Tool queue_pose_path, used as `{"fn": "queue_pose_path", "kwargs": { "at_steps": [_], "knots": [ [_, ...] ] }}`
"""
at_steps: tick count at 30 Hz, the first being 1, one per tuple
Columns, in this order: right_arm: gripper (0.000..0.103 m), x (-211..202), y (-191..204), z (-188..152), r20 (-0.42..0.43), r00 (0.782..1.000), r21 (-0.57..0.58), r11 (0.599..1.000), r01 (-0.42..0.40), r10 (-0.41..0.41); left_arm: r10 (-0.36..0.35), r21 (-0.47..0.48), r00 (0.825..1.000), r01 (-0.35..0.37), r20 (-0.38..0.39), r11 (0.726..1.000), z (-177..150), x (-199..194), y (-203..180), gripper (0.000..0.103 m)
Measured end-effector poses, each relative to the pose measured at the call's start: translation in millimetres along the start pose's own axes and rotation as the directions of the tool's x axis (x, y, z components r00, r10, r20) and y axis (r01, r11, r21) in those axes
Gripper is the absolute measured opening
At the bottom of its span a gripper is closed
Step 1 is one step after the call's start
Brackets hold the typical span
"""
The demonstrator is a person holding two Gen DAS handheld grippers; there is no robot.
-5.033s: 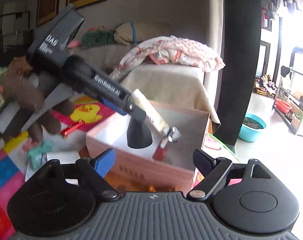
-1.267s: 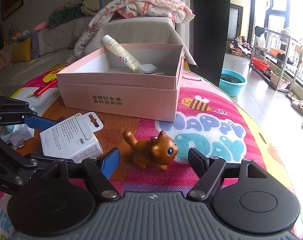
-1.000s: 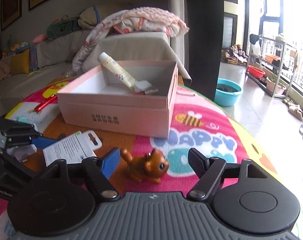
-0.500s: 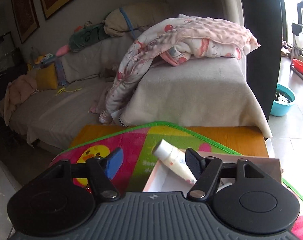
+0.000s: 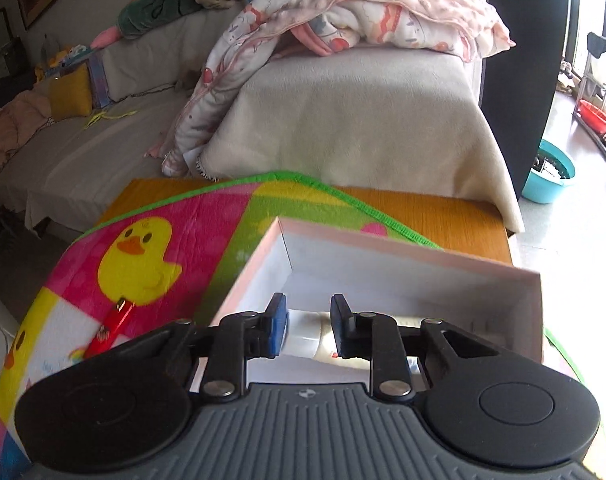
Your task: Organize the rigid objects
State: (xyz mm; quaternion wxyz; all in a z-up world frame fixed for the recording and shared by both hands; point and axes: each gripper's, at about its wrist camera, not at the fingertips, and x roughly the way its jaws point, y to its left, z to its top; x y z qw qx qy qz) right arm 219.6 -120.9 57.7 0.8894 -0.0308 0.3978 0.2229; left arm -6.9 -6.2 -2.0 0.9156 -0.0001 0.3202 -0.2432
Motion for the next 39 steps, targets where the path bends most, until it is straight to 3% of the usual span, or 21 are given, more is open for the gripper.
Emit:
{"fn": "queue_pose_path", "kwargs": {
  "at_steps": [4,6,9,15,19,23,27,35,37,39],
  "knots": [
    [0.035,-58,-8,-41,0.112,0.993,-0.042,0.998,0.044,-0.039,0.052,0.061,0.998,-0.050,-0.024,0.997,1,5,-12,0.075],
    [0.062,-90,-10,-67,0.196,0.977,-0.083,0.992,0.098,-0.080,0.087,0.095,0.996,-0.083,-0.038,0.992,2,8,-19,0.075],
    [0.081,-126,-16,-108,0.273,0.955,-0.092,0.985,0.144,-0.114,0.124,0.095,0.991,-0.119,-0.048,0.988,3,10,-25,0.075],
    [0.083,-143,-31,-185,0.236,0.957,-0.033,0.983,0.179,-0.167,0.136,0.059,0.990,-0.133,-0.047,0.989,3,9,-26,0.075],
    [0.083,-129,-24,-212,0.189,0.969,-0.023,0.985,0.169,-0.161,0.115,0.005,0.993,-0.115,-0.027,0.993,2,5,-21,0.075],
    [0.083,-108,-16,-214,0.158,0.967,-0.020,0.979,0.204,-0.198,0.094,-0.067,0.995,-0.096,-0.031,0.993,5,2,-14,0.075],
    [0.083,-91,-16,-212,0.127,0.971,0.016,0.979,0.202,-0.203,0.093,-0.074,0.994,-0.097,-0.053,0.992,9,3,-15,0.075],
    [0.083,-94,-18,-216,0.141,0.967,0.040,0.977,0.209,-0.212,0.098,-0.046,0.992,-0.102,-0.078,0.994,16,11,-19,0.075],
    [0.077,-95,-19,-216,0.149,0.964,0.049,0.975,0.215,-0.220,0.114,-0.010,0.991,-0.115,-0.071,0.993,13,11,-24,0.075],
    [0.056,-97,-20,-217,0.161,0.961,0.059,0.974,0.220,-0.227,0.132,0.037,0.989,-0.130,-0.062,0.991,9,11,-29,0.075]
  ]
}}
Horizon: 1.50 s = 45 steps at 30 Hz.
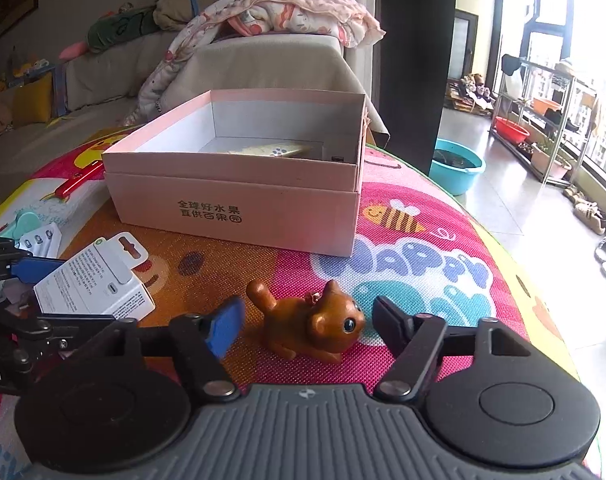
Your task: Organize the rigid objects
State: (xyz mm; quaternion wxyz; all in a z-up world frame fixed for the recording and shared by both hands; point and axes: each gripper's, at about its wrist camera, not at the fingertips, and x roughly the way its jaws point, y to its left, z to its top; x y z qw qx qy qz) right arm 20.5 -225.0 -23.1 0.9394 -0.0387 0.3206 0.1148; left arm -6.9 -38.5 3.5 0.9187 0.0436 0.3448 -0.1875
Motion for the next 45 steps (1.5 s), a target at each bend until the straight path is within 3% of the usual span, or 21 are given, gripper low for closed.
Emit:
{"fn": "queue_pose_path", "kwargs": {
  "at_steps": [2,5,10,13,15,17,18,21,23,24,26,29,32,36,40,45],
  "knots": [
    [0.048,-2,1,-1,0.006,1.000,-0.007,1.000,0.002,-0.002,0.019,0.048,1.000,-0.019,0.002,0.999,-3,-2,-7,0.075],
    [0.048,-10,5,-2,-0.003,1.000,-0.037,0.999,-0.007,0.007,0.021,0.095,1.000,-0.021,0.003,0.995,-8,-8,-14,0.074],
    [0.048,-42,9,-9,0.021,0.999,-0.088,0.996,-0.030,0.032,-0.036,0.114,0.999,0.033,0.025,0.993,-15,-28,-18,0.074],
    [0.048,-73,3,0,0.077,0.995,-0.084,0.995,-0.053,0.059,-0.060,0.083,0.993,0.052,0.100,0.995,6,-50,-11,0.074],
    [0.048,-97,1,17,0.161,0.985,-0.097,0.994,-0.041,0.056,-0.084,0.084,0.979,0.070,0.184,0.994,38,-72,-5,0.073],
    [0.048,-121,0,41,0.263,0.963,-0.109,0.994,-0.020,0.049,-0.074,0.133,0.959,0.039,0.274,0.990,78,-95,-4,0.003],
    [0.048,-134,-1,56,0.327,0.944,-0.112,0.994,-0.006,0.043,-0.053,0.146,0.948,0.007,0.314,0.989,96,-103,-3,0.013],
    [0.048,-157,-2,94,0.458,0.888,-0.115,0.993,0.019,0.036,-0.017,0.141,0.912,-0.045,0.411,0.989,146,-117,2,0.014],
    [0.048,-157,-2,112,0.502,0.864,-0.112,0.993,0.028,0.033,-0.026,0.111,0.907,-0.023,0.421,0.994,170,-112,10,0.014],
    [0.048,-154,-2,119,0.504,0.863,-0.108,0.994,0.025,0.033,-0.036,0.095,0.908,-0.004,0.417,0.995,176,-108,14,0.014],
    [0.048,-141,-4,128,0.478,0.877,-0.096,0.995,0.001,0.046,-0.041,0.052,0.913,0.021,0.405,0.998,179,-102,25,0.014],
    [0.048,-118,-8,124,0.405,0.913,-0.073,0.997,-0.022,0.050,-0.033,0.011,0.932,0.031,0.362,0.999,157,-97,40,0.014],
    [0.048,-94,-5,98,0.328,0.943,-0.095,0.995,-0.024,0.054,-0.017,-0.014,0.965,0.021,0.263,1.000,111,-84,59,0.014],
    [0.048,-59,2,56,0.176,0.982,-0.105,0.993,-0.054,0.072,0.022,-0.077,0.993,-0.013,0.117,0.997,51,-64,79,0.014],
    [0.048,-31,11,24,0.067,0.995,-0.096,0.993,-0.067,0.074,0.055,-0.081,0.998,-0.054,0.010,0.995,9,-55,81,0.016],
    [0.048,-18,14,4,0.028,0.997,-0.086,0.994,-0.063,0.065,0.119,-0.154,0.993,-0.119,-0.010,0.981,-8,-60,91,0.017]
  ]
}}
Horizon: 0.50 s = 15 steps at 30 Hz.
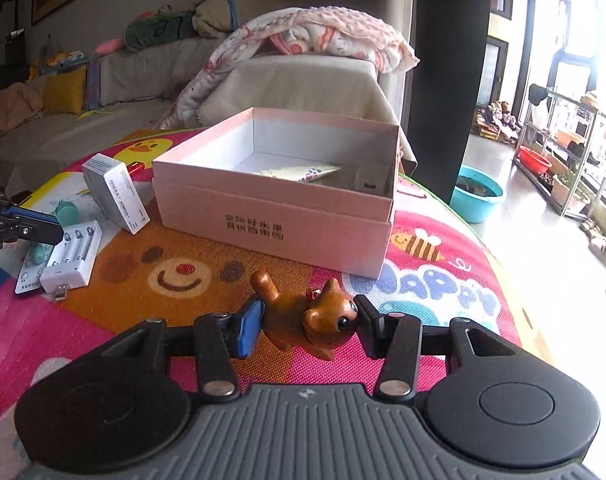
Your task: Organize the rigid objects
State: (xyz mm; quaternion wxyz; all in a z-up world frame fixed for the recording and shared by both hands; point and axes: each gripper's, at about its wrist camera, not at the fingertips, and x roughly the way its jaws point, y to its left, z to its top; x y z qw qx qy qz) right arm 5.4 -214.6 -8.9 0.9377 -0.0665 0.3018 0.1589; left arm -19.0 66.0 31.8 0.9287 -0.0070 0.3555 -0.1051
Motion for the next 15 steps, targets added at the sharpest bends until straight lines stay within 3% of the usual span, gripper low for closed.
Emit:
{"fn": "queue_pose_path", "kwargs": {
  "at_steps": [3,5,8,12,15],
  "knots": [
    [0.048,8,1,-6,-0.026,1.000,0.013,1.000,-0.004,0.005,0.022,-0.054,0.999,-0.020,0.047,0.998,4,-4,8,0.017],
    [0.048,10,3,-10,-0.023,1.000,0.006,1.000,0.003,-0.003,0.021,-0.003,0.992,-0.021,0.122,1.000,15,-14,7,0.017],
    [0.048,9,5,-10,-0.020,1.000,-0.008,1.000,-0.001,0.001,0.005,0.080,0.989,-0.018,0.150,0.997,32,-17,5,0.020],
    [0.051,9,3,-10,-0.021,1.000,0.001,1.000,-0.003,0.003,0.027,-0.017,0.993,-0.026,0.117,1.000,48,-3,23,0.020],
    [0.068,10,0,-9,-0.031,1.000,0.019,1.000,0.004,-0.003,0.032,-0.122,0.996,-0.023,0.079,0.992,53,20,40,0.021]
  ]
}}
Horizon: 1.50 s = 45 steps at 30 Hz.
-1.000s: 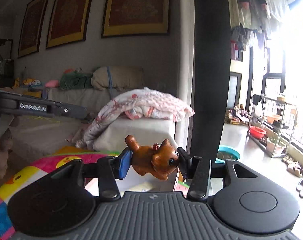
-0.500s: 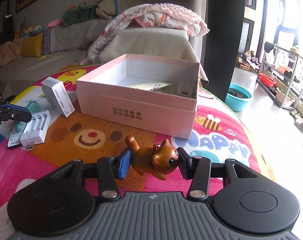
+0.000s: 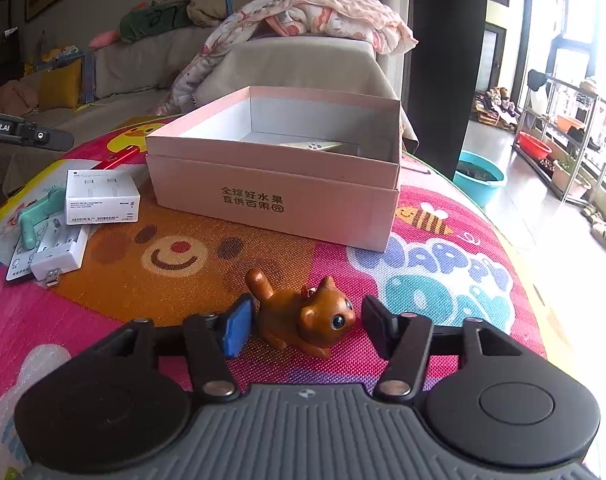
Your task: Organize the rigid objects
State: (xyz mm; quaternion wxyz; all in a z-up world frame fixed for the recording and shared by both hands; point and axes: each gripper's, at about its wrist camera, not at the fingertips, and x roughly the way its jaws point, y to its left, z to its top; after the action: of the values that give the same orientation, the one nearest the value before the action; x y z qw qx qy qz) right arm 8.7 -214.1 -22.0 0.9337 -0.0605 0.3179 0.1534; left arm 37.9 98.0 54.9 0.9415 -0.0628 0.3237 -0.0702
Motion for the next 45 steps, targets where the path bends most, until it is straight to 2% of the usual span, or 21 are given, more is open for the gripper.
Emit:
{"fn": "queue_pose_path", "kwargs": {
  "at_steps": [3,5,6,9,12,15,16,20,26,29,31,35,38,42,45],
  "knots": [
    [0.069,1,-1,0,-0.004,1.000,0.007,1.000,0.001,-0.001,-0.056,-0.072,0.997,0.052,-0.053,0.996,0,22,8,0.021],
    [0.069,0,-1,0,-0.003,1.000,0.008,1.000,0.002,-0.002,-0.109,-0.080,0.991,0.103,-0.081,0.991,-3,30,3,0.021],
    [0.069,0,-1,0,-0.002,1.000,0.010,1.000,0.001,-0.001,-0.130,-0.070,0.988,0.124,-0.087,0.990,-6,31,-2,0.025],
    [0.070,0,-3,0,-0.003,1.000,0.017,1.000,-0.002,0.002,-0.188,-0.023,0.976,0.186,-0.109,0.982,-15,25,-23,0.029],
    [0.071,1,-2,0,-0.005,1.000,0.016,1.000,-0.003,0.003,-0.260,0.012,0.953,0.265,-0.153,0.964,-27,18,-47,0.029],
    [0.072,1,-2,0,-0.006,1.000,0.014,1.000,-0.003,0.003,-0.288,0.077,0.936,0.308,-0.203,0.948,-43,17,-74,0.030],
    [0.072,1,-2,0,-0.006,1.000,0.015,1.000,-0.003,0.003,-0.291,0.106,0.935,0.316,-0.204,0.943,-48,15,-82,0.032],
    [0.073,1,-3,0,-0.007,1.000,0.019,1.000,-0.003,0.003,-0.275,0.235,0.942,0.315,-0.191,0.919,-57,8,-110,0.032],
    [0.073,1,-4,0,-0.006,1.000,0.029,1.000,-0.006,0.006,-0.290,0.385,0.933,0.354,-0.214,0.852,-60,0,-133,0.032],
    [0.073,1,-6,0,-0.005,1.000,0.039,0.999,-0.011,0.011,-0.303,0.434,0.933,0.358,-0.192,0.827,-58,-9,-138,0.032],
    [0.073,1,-7,0,-0.002,1.000,0.045,0.999,-0.013,0.013,-0.322,0.473,0.929,0.371,-0.185,0.799,-58,-14,-144,0.032],
    [0.073,-4,-14,-1,0.025,1.000,0.091,0.996,-0.016,0.014,-0.303,0.532,0.922,0.386,-0.241,0.753,-66,-4,-156,0.032],
    [0.073,-11,-24,-3,0.068,0.998,0.146,0.989,-0.024,0.014,-0.294,0.590,0.924,0.382,-0.245,0.712,-73,-3,-166,0.037],
    [0.073,-11,-32,-3,0.068,0.997,0.193,0.980,-0.039,0.026,-0.318,0.607,0.904,0.429,-0.288,0.669,-77,-3,-174,0.059],
    [0.073,-9,-33,-3,0.062,0.998,0.200,0.979,-0.039,0.027,-0.311,0.640,0.906,0.424,-0.288,0.641,-77,-4,-177,0.059]
  ]
}}
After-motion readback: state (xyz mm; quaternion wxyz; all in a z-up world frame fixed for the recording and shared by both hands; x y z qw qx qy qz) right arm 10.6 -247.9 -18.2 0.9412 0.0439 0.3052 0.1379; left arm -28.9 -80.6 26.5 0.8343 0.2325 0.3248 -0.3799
